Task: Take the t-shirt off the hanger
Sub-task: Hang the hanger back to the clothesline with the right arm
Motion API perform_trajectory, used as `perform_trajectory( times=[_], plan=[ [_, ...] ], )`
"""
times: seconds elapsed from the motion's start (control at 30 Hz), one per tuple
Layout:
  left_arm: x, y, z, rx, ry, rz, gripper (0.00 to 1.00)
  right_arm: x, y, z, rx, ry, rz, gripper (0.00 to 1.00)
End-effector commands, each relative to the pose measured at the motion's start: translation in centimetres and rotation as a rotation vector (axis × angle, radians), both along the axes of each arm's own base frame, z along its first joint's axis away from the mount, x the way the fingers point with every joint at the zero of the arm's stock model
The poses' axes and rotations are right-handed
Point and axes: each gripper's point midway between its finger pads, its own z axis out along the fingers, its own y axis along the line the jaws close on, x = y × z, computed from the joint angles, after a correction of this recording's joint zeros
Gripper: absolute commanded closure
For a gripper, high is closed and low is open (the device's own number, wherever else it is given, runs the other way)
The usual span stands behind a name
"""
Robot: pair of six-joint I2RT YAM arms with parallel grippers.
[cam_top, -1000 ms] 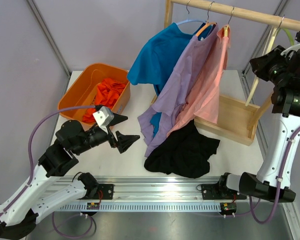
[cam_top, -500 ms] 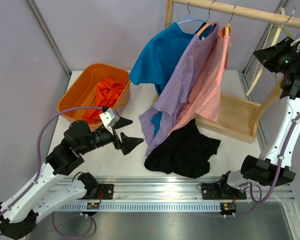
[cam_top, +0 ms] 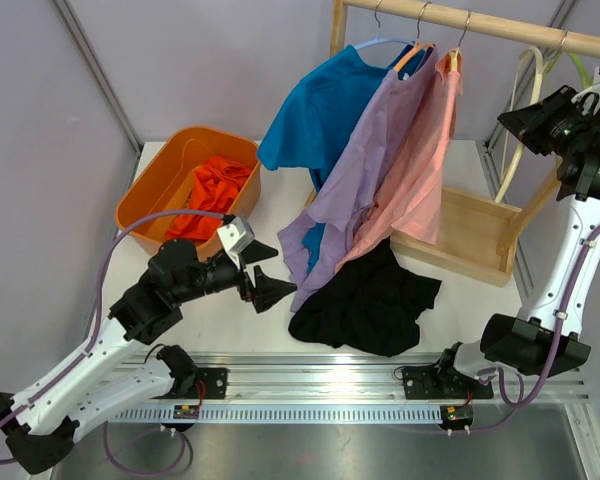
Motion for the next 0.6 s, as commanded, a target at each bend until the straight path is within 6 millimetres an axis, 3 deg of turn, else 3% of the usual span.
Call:
perform_trajectory(
  times=[0.0, 0.03, 0.1, 0.13, 0.23, 0.27, 0.3, 0.37, 0.43, 0.47, 0.5, 0.53, 0.57],
  plan=[
    [0.0, -0.8, 0.6, -0.055, -0.008, -0.028, 0.01, -1.9, 1.4, 2.9, -0.033, -0.093, 0.043, 0.94],
    [0.0, -0.9, 0.6, -0.06, -0.007, -0.029, 0.01, -2.0, 1.5, 2.9, -0.033, -0.095, 0.048, 0.81],
    [0.3, -1.1, 0.0, -0.054, 0.02, -0.019, 0.01, -2.7, 1.9, 3.5, -0.056, -0.117, 0.061, 0.68],
    [0.5, -1.3, -0.4, -0.052, 0.03, -0.014, 0.01, -2.9, 2.0, 3.8, -0.071, -0.134, 0.062, 0.53],
    [0.9, -1.9, -1.5, -0.056, 0.069, -0.006, 0.01, -4.5, 2.3, 5.0, -0.143, -0.182, 0.048, 0.28],
    [1.1, -2.1, -1.8, -0.054, 0.079, -0.001, 0.01, -5.5, 2.5, 5.7, -0.191, -0.212, 0.044, 0.14],
    [1.0, -2.4, -2.1, -0.052, 0.096, -0.002, 0.01, -5.8, 2.4, 5.7, -0.213, -0.216, 0.028, 0.08],
    [1.4, -3.2, -3.2, -0.038, 0.119, 0.012, 0.01, -7.6, 2.9, 6.5, -0.299, -0.261, 0.029, 0.0],
    [1.4, -4.4, -4.2, -0.017, 0.142, 0.032, 0.01, -8.8, 3.5, 6.1, -0.364, -0.276, 0.06, 0.01],
    [1.5, -4.8, -4.6, -0.004, 0.146, 0.043, 0.01, -10.4, 4.0, 6.7, -0.46, -0.32, 0.067, 0.01],
    [0.8, -5.6, -4.8, 0.006, 0.147, 0.035, 0.01, -10.9, 4.2, 6.1, -0.506, -0.323, 0.083, 0.0],
    [1.5, -6.0, -5.8, 0.035, 0.15, 0.089, 0.01, -11.8, 4.4, 5.5, -0.547, -0.314, 0.087, 0.01],
    [1.6, -6.4, -6.1, 0.046, 0.152, 0.108, 0.01, -13.5, 4.5, 5.9, -0.683, -0.355, 0.084, 0.0]
  ],
)
